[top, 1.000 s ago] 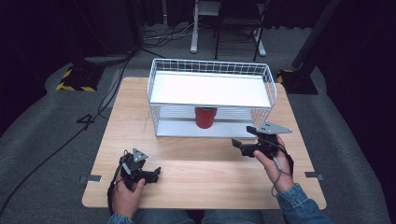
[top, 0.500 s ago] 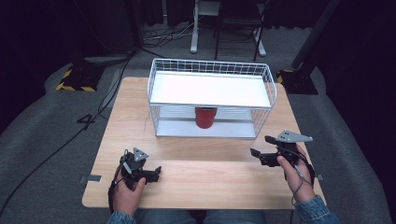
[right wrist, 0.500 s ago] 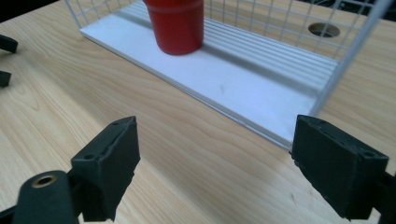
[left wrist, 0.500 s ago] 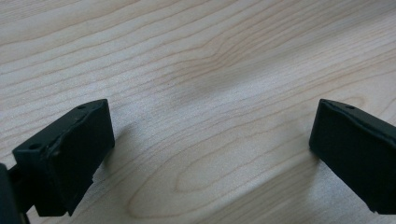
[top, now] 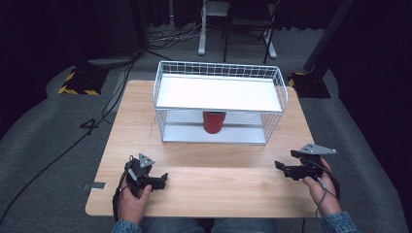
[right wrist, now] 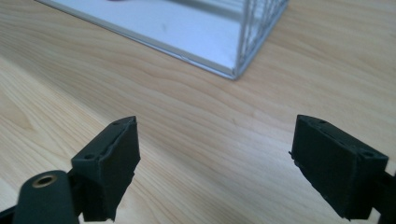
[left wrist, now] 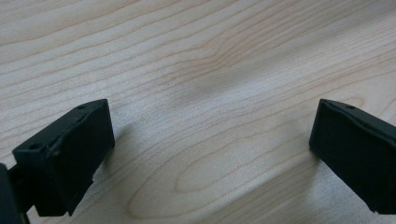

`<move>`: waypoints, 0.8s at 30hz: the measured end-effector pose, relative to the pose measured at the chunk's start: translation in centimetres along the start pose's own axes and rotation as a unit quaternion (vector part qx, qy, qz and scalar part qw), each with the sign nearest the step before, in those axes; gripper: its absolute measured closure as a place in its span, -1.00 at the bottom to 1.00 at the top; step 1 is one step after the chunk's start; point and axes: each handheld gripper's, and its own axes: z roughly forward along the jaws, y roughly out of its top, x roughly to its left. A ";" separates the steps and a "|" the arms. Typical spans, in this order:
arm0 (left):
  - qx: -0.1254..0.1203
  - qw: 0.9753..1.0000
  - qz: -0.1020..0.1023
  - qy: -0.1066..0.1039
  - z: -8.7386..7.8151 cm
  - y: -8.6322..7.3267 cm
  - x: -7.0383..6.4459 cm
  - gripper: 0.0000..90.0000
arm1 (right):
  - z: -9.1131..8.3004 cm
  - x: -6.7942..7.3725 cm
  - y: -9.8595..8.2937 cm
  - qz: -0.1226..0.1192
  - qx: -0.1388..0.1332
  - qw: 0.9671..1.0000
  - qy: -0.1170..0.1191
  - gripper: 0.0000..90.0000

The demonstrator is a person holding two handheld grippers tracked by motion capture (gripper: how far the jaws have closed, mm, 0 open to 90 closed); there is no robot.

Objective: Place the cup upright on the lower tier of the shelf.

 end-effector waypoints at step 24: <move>0.000 1.000 0.000 0.000 0.0 0.0 0.0 -0.99 | 1.9 -2.2 -4.6 0.006 0.040 0.998 -0.040 -0.66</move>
